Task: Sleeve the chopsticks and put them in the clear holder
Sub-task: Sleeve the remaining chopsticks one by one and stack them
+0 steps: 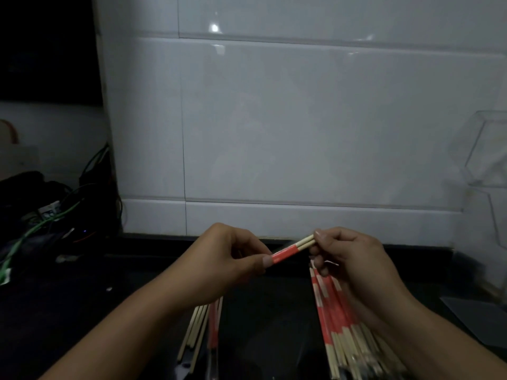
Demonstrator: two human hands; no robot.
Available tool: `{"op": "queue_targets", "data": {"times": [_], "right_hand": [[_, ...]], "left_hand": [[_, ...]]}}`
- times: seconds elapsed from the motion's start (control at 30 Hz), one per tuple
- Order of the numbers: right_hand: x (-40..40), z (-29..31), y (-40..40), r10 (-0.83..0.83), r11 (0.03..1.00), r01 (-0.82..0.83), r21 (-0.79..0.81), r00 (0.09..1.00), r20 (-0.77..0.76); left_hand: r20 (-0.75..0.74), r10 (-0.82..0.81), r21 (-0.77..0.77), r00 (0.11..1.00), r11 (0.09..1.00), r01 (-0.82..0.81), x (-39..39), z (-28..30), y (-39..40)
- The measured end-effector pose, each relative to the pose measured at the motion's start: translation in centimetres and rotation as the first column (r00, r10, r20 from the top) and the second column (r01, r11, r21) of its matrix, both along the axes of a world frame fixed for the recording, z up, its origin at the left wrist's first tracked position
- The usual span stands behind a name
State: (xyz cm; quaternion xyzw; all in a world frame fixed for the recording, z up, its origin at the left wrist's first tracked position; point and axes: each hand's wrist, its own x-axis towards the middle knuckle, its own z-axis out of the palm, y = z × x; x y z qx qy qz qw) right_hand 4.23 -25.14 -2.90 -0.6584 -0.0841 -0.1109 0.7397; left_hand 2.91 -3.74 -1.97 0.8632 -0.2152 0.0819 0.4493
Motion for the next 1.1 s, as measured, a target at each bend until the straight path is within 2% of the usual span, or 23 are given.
{"op": "queue_targets", "data": {"times": [0.17,0.27,0.37,0.43,0.5,0.6,0.67,0.73,0.8,0.87,0.93,1.0,1.03,1.1], "right_hand": [[0.0,0.2,-0.3,-0.037,0.999,0.036,0.026,0.998,0.040],[0.0,0.0,0.1,-0.047,0.995,0.042,0.086,0.997,0.063],[-0.3,0.2,0.8,0.126,0.968,-0.129,0.214,0.992,0.030],[-0.8,0.0,1.4,0.236,0.959,-0.231,0.166,0.972,-0.009],[-1.0,-0.6,2.0,0.208,0.976,-0.205,0.073,0.978,-0.033],[-0.1,-0.5,1.4,0.049,0.992,-0.048,0.113,0.999,-0.006],[1.0,0.5,-0.6,-0.083,0.996,0.083,0.029,0.996,0.011],[2.1,0.9,-3.0,-0.144,0.971,0.148,-0.188,0.989,0.038],[3.2,0.3,-4.7,-0.150,0.911,0.145,-0.385,0.989,0.017],[4.3,-0.9,-5.4,-0.167,0.802,0.113,-0.587,0.985,-0.038],[5.3,-2.1,-5.6,-0.239,0.573,0.135,-0.808,0.971,-0.007],[5.6,-2.7,-5.4,-0.304,0.319,0.215,-0.923,0.946,0.116],[5.4,-2.7,-5.2,-0.311,0.271,0.261,-0.927,0.935,0.172],[4.8,-2.2,-4.5,-0.287,0.298,0.349,-0.889,0.920,0.265]], "left_hand": [[-0.012,-0.009,0.008,1.000,1.000,0.009,0.1,0.2,0.3],[0.031,-0.009,-0.031,0.999,0.999,0.010,-0.2,0.2,-0.1],[0.105,0.054,-0.164,0.993,0.986,-0.037,-0.4,-0.2,-1.3],[0.146,0.085,-0.219,0.986,0.974,-0.051,-0.5,-0.5,-2.0],[0.158,0.065,-0.194,0.985,0.980,-0.034,-0.6,-0.6,-2.4],[0.048,0.040,-0.198,0.998,0.980,-0.030,-0.5,-0.2,-1.8],[0.067,0.220,-0.101,0.973,0.972,-0.213,0.2,0.0,-0.3],[0.157,0.428,0.181,0.890,0.874,-0.452,1.2,-0.3,1.2],[0.151,0.517,0.433,0.842,0.732,-0.527,1.6,-0.9,1.8],[0.074,0.525,0.584,0.848,0.667,-0.463,1.8,-1.6,1.6],[0.038,0.513,0.668,0.858,0.625,-0.403,1.6,-1.9,1.1],[0.011,0.504,0.702,0.864,0.611,-0.365,1.5,-2.1,0.9],[-0.013,0.503,0.710,0.864,0.613,-0.346,1.5,-2.1,0.9],[-0.057,0.491,0.714,0.869,0.629,-0.309,1.5,-2.1,1.1]]}}
